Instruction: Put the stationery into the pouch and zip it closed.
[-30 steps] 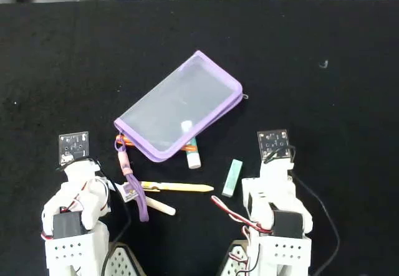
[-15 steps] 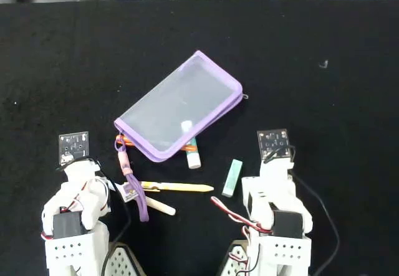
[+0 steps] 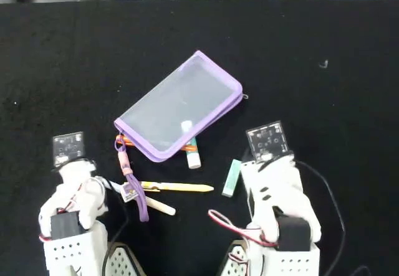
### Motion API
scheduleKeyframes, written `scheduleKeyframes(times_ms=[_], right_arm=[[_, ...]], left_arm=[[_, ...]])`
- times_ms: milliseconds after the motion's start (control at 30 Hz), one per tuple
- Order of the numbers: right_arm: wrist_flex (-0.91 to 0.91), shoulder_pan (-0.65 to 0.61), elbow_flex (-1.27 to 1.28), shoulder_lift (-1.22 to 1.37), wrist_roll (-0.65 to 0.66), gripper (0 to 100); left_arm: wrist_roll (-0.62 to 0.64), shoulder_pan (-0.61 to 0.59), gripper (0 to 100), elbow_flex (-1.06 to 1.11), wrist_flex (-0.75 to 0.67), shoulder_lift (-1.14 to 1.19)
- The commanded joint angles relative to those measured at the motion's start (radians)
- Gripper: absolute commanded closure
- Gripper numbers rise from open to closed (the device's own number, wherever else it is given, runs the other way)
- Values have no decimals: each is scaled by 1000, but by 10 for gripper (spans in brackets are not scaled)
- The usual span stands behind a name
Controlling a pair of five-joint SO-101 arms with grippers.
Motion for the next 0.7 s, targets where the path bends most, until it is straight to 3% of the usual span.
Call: scheduleKeyframes(times_ms=[0, 167, 333, 500, 667], right_arm=[[-3, -112, -81, -90, -55, 769], [-12, -281, -107, -84, -107, 768], [-95, -468, -171, 82, -189, 766], [-164, -585, -397, 453, -321, 767], [-118, -698, -679, 866, -339, 766]], left_arm=[[-6, -226, 970, 24, -2, -2], [-6, -556, 970, 24, -9, -3], [-6, -774, 970, 24, -91, -3], [-6, -823, 970, 24, -112, -2], [-6, -825, 970, 24, -112, -2]])
